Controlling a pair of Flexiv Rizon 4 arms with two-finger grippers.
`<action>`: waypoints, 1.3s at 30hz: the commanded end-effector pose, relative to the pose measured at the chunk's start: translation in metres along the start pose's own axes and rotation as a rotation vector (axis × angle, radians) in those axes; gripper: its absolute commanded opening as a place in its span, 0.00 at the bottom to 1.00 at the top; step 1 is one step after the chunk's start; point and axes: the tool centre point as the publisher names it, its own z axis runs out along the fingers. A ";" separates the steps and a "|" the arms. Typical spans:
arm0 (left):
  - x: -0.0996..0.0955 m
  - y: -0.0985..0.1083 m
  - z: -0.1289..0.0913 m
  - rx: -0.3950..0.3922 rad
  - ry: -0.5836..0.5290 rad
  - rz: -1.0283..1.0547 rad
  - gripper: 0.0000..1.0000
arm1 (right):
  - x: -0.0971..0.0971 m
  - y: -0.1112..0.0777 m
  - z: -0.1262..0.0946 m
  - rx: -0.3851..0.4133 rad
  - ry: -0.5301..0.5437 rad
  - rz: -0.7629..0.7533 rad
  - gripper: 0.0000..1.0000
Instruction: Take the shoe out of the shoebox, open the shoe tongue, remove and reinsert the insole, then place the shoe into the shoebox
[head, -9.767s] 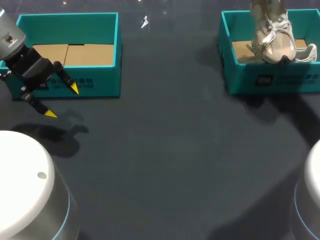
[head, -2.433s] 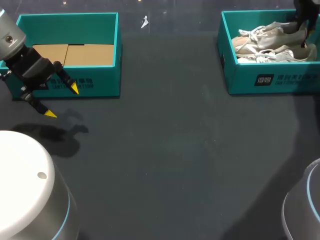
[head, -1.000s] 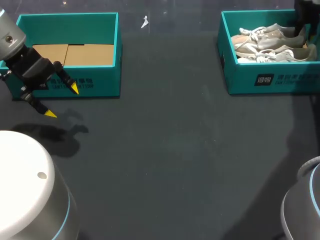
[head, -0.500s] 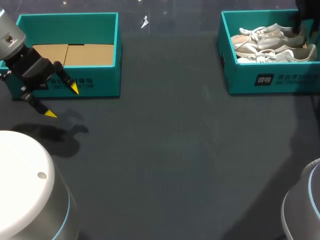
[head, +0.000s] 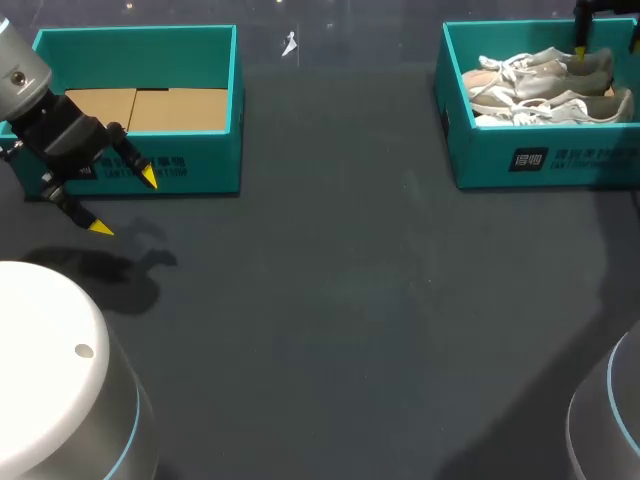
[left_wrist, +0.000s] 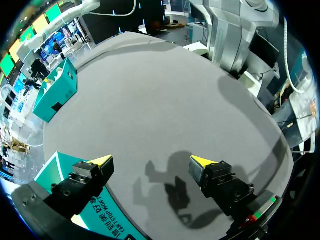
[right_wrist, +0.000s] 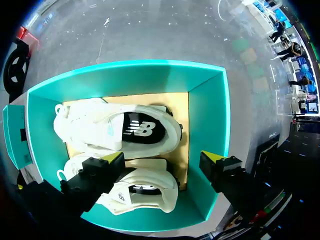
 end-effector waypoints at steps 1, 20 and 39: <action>0.001 0.000 -0.001 -0.002 0.000 0.001 1.00 | 0.002 -0.022 -0.020 -0.030 0.004 -0.001 1.00; -0.021 0.003 -0.062 -0.552 -0.343 -0.795 1.00 | 0.021 -0.068 -0.051 0.016 0.057 0.018 1.00; -0.032 0.018 -0.069 -0.556 -0.256 -1.054 1.00 | 0.022 -0.069 -0.052 0.019 0.046 0.033 1.00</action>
